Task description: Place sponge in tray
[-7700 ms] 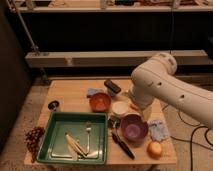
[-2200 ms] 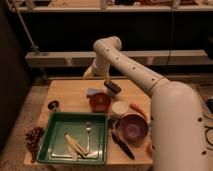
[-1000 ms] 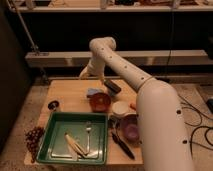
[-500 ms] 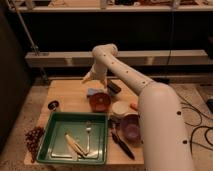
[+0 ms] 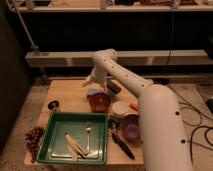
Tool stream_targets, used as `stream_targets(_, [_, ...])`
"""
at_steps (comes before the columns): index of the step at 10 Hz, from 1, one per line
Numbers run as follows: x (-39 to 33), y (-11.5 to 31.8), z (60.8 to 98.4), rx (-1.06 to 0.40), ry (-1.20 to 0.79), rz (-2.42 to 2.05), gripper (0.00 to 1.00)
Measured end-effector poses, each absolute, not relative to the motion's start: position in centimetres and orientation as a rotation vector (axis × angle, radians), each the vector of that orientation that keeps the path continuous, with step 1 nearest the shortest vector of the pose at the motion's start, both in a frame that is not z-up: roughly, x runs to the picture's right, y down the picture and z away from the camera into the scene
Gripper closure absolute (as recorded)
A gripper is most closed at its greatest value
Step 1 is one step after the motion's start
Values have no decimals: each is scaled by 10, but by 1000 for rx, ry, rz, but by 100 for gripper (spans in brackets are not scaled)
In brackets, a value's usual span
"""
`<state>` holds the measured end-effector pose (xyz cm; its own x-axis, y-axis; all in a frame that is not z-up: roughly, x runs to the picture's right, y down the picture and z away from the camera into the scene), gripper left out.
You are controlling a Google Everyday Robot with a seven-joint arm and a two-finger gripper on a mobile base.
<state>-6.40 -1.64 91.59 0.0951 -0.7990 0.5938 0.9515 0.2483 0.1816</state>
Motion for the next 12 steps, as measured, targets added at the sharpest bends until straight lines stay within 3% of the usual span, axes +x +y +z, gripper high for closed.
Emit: stream_targets(12, [-55, -6, 944, -321, -646, -1312, 20])
